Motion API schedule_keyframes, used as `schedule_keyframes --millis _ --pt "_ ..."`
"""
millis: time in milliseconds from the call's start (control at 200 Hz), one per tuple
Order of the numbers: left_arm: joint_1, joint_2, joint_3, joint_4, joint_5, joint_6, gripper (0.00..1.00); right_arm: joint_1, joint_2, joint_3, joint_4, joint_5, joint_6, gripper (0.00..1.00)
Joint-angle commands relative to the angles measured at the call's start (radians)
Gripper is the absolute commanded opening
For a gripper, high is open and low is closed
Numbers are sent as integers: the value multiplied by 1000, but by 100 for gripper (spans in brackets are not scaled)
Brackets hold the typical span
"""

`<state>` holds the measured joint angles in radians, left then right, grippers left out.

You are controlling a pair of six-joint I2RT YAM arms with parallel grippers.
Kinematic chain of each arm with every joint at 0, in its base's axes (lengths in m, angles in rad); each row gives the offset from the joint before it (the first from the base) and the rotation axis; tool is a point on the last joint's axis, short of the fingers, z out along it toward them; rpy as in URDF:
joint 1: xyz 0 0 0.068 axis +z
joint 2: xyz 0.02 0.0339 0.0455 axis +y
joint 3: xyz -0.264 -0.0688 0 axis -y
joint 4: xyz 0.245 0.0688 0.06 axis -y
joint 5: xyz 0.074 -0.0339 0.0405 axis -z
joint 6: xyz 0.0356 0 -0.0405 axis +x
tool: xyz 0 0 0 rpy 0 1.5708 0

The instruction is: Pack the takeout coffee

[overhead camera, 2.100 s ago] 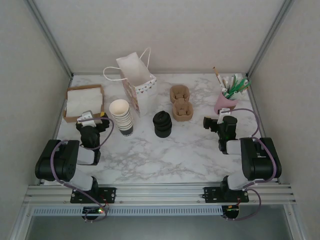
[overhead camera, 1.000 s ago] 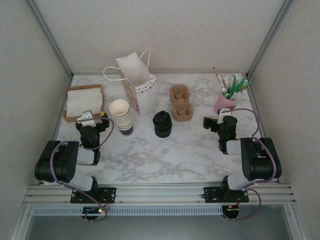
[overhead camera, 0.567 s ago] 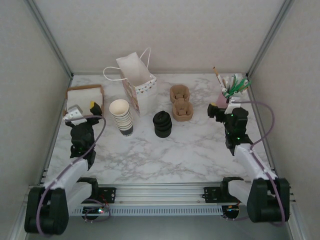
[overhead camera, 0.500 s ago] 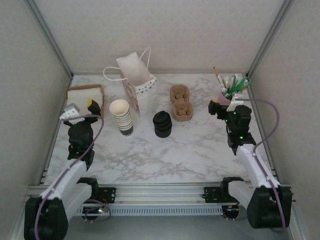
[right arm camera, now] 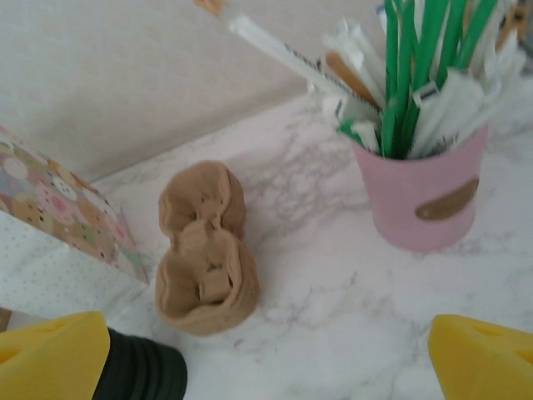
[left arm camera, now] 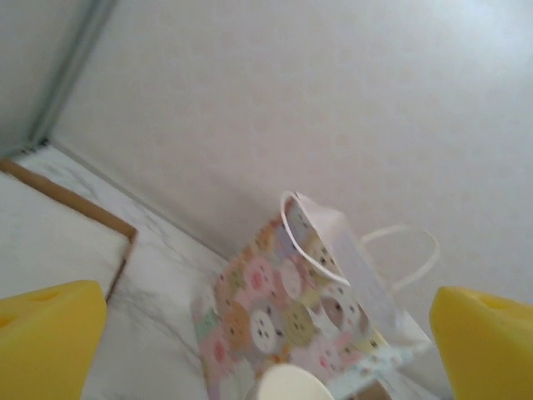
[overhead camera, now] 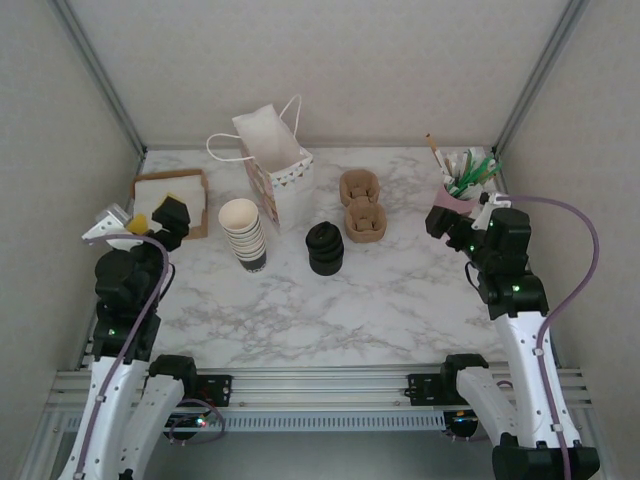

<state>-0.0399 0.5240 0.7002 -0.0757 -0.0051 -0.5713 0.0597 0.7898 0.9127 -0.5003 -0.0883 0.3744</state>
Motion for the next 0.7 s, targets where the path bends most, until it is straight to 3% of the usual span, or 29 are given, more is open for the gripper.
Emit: schedule_keyframes --millis 0,220,300,471,696 --pt "-7 22 55 -157 123 -86 99 4 -2 -18 -96 -24 59 99" --pt "-7 126 148 -179 301 -92 100 4 86 18 -148 -17 134 99" --pt "-23 184 219 -252 314 -56 99 3 117 23 -153 -24 157 99" --pt "-142 288 334 -374 263 -1 99 3 168 29 -143 -109 149 99" --pt "-375 472 538 -606 71 100 93 2 188 -3 -99 -223 120 99"
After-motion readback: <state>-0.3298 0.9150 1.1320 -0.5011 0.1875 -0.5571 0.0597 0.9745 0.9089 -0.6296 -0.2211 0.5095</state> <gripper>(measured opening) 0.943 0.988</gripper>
